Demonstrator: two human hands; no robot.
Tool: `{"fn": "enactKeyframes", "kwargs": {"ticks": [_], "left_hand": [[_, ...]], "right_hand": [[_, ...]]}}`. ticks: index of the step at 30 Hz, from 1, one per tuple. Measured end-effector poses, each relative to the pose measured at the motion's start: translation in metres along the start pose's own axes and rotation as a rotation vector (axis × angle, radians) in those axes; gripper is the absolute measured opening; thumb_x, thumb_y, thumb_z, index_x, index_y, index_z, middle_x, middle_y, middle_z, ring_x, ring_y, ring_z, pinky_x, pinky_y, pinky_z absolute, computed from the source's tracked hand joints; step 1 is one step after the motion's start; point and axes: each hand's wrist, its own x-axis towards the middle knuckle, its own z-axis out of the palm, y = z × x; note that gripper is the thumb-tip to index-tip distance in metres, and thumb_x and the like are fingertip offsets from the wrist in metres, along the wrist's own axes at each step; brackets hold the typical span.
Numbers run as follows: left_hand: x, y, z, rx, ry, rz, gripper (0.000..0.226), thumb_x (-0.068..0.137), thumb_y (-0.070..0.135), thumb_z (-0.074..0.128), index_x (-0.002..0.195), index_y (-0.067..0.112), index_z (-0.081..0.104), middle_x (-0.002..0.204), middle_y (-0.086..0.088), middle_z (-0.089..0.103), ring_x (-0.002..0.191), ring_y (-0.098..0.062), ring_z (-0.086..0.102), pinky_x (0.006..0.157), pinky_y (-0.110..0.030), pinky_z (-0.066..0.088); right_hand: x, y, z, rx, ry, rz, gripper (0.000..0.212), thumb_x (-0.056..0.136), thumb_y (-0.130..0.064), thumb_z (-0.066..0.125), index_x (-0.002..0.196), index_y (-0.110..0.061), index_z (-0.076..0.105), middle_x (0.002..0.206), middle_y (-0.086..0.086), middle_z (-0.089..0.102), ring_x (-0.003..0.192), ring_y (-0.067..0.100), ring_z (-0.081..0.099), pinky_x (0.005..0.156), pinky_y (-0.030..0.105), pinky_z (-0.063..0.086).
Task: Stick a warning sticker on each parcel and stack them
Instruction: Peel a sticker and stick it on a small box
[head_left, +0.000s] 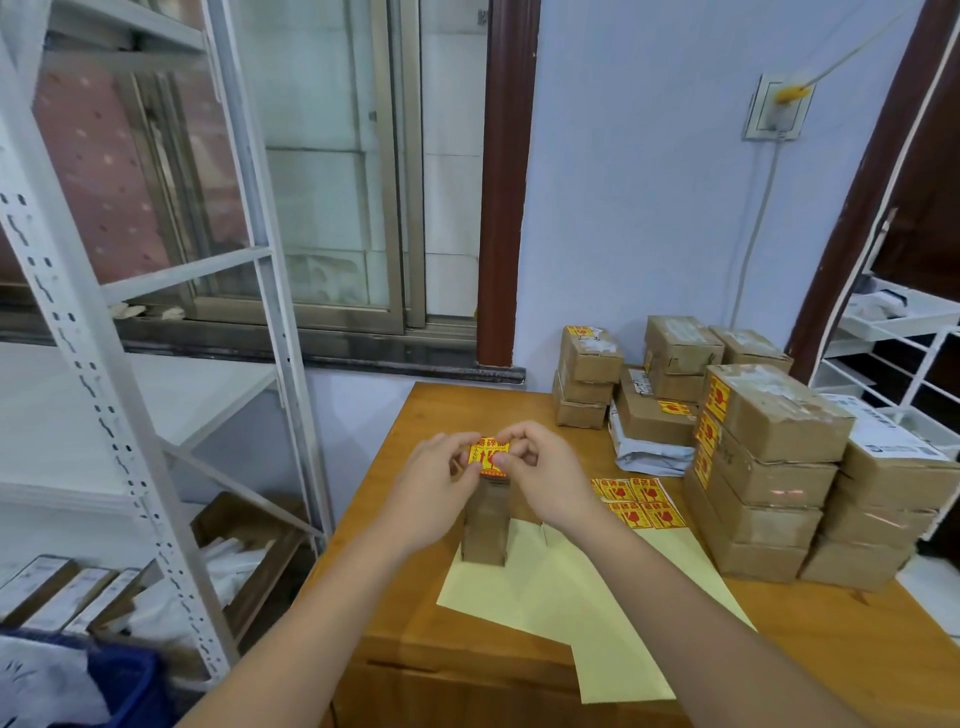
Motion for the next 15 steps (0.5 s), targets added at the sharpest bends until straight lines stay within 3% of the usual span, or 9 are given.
{"fn": "enactKeyframes", "kwargs": {"ticks": [3, 10, 15], "left_hand": [[0.013, -0.007, 0.005, 0.013, -0.017, -0.032, 0.039, 0.104, 0.028, 0.057, 0.143, 0.028, 0.057, 0.097, 0.01, 0.056, 0.096, -0.009, 0.051, 0.083, -0.03, 0.048], [0.028, -0.018, 0.02, 0.041, -0.07, -0.082, 0.042, 0.104, 0.026, 0.056, 0.146, 0.025, 0.056, 0.093, 0.011, 0.051, 0.096, -0.014, 0.049, 0.081, -0.031, 0.043], [0.033, -0.02, 0.026, 0.074, -0.09, -0.091, 0.039, 0.104, 0.027, 0.056, 0.144, 0.025, 0.057, 0.094, 0.01, 0.05, 0.1, -0.017, 0.048, 0.083, -0.031, 0.039]], "right_hand": [[0.015, -0.002, 0.003, -0.072, 0.002, 0.026, 0.016, 0.095, -0.021, 0.07, 0.105, -0.028, 0.062, 0.079, -0.005, 0.066, 0.084, 0.012, 0.065, 0.08, 0.033, 0.054], [0.03, 0.007, 0.007, -0.209, -0.023, 0.054, 0.015, 0.096, -0.019, 0.068, 0.109, -0.022, 0.061, 0.08, -0.004, 0.065, 0.076, 0.005, 0.058, 0.065, 0.018, 0.039], [0.034, 0.017, 0.007, -0.227, -0.014, 0.071, 0.016, 0.094, -0.018, 0.071, 0.106, -0.022, 0.062, 0.075, -0.005, 0.062, 0.075, 0.008, 0.058, 0.068, 0.024, 0.042]]}}
